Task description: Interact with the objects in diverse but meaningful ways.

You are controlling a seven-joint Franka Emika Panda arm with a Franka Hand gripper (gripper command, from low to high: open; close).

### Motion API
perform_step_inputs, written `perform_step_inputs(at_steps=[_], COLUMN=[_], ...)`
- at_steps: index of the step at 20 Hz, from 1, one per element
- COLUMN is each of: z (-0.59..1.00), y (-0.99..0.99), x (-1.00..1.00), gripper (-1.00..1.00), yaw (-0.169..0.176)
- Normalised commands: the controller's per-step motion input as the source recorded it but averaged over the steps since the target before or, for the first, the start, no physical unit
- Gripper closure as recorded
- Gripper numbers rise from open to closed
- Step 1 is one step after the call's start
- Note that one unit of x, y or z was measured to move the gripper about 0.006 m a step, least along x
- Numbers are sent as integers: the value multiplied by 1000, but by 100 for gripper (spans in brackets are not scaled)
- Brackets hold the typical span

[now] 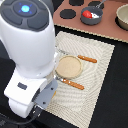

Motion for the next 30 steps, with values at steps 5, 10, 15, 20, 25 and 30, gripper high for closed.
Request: perform_step_inputs(at_steps=[5,10,15,20,25,30], z=[151,-26,19,105,954,953], y=[441,247,244,175,209,269], x=[-106,-287,-175,-183,-22,0], gripper=[100,-100,-100,-100,-100,-100], yaw=[9,10,22,6,-4,-3])
